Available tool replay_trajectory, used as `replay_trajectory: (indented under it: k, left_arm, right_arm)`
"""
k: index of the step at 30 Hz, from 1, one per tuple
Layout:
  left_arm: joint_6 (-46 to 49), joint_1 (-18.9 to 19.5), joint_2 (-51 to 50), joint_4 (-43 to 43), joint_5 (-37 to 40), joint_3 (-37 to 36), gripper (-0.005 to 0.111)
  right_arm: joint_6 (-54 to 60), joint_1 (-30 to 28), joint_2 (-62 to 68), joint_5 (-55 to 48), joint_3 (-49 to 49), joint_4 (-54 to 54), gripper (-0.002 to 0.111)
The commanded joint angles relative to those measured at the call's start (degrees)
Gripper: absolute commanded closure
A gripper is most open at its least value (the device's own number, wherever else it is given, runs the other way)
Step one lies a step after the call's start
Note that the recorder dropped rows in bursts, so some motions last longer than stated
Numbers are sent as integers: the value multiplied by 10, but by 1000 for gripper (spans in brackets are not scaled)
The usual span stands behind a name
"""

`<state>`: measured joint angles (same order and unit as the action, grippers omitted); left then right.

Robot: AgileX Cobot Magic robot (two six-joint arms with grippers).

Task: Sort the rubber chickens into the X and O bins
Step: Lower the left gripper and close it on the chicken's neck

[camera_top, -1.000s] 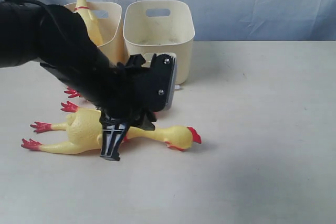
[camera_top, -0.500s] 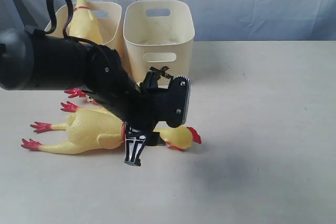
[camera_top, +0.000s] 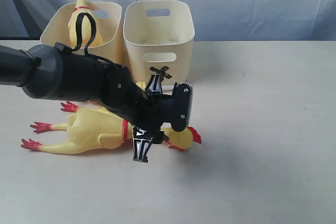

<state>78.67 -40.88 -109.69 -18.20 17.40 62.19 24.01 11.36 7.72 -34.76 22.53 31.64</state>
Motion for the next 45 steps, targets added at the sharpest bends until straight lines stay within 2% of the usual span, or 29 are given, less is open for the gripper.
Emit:
replay_trajectory:
  k: [1, 17, 24, 45]
  left_arm:
    - [-1, -4, -15, 6, 7, 2, 56]
    - [-6, -4, 3, 10, 22, 2, 56]
    - [-6, -4, 20, 13, 65, 2, 56]
    - [-6, 8, 4, 24, 39, 2, 56]
  right_arm:
    - [4, 1, -1, 7, 3, 0, 108]
    - [4, 1, -1, 7, 3, 1, 108]
    - [4, 1, -1, 7, 3, 1, 108]
    - [4, 1, -1, 7, 3, 1, 108]
